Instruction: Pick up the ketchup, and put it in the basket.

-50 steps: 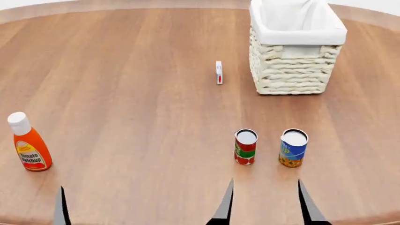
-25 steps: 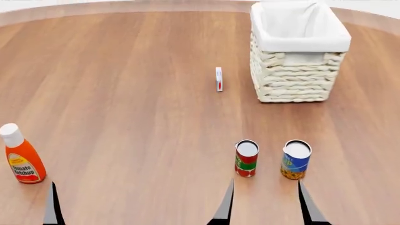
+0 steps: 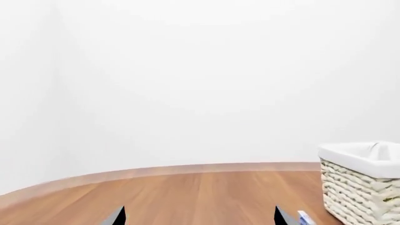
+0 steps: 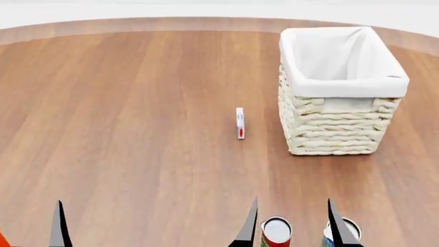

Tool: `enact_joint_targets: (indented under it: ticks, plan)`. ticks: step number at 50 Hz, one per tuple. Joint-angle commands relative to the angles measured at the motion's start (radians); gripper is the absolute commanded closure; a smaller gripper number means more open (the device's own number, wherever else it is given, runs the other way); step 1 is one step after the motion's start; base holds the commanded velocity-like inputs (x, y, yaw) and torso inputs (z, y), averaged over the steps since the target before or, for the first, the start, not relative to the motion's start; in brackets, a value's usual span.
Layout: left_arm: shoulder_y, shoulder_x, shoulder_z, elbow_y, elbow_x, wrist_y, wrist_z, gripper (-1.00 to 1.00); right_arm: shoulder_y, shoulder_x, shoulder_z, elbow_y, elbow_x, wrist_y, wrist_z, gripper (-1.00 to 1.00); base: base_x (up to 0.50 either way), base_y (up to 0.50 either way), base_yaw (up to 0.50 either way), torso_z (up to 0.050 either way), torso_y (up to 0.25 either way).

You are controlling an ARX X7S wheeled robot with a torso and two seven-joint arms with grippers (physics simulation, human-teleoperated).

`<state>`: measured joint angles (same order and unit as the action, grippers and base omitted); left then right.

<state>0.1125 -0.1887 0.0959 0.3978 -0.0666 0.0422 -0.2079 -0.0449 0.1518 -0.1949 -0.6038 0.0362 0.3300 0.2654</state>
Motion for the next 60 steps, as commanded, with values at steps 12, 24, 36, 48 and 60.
enact_joint_targets:
  ticks: [12,24,36,48,60]
  plan:
    - [0.004,-0.014,0.027,-0.029,0.039,0.036,-0.023,-1.00,0.004,0.015,-0.020,0.002,0.014,0.004,0.017,-1.00,0.50,0.00,0.00,0.000,0.000]
    - [0.001,-0.020,0.034,-0.036,0.038,0.040,-0.031,-1.00,0.006,0.023,-0.026,0.009,0.021,-0.002,0.026,-1.00,0.50,0.00,0.00,0.000,0.001]
    - [-0.005,-0.026,0.041,-0.045,0.036,0.040,-0.038,-1.00,0.010,0.025,-0.037,0.012,0.038,-0.008,0.026,-1.00,0.38,0.00,0.00,0.000,0.001]
    - [-0.009,-0.032,0.047,-0.046,0.032,0.037,-0.044,-1.00,0.018,0.033,-0.042,0.020,0.039,0.003,0.038,-1.00,0.00,0.00,0.00,0.000,0.000]
    - [-0.010,-0.038,0.053,-0.047,0.031,0.039,-0.051,-1.00,0.016,0.041,-0.052,0.020,0.039,-0.004,0.046,-1.00,0.00,0.00,0.43,0.000,0.000]
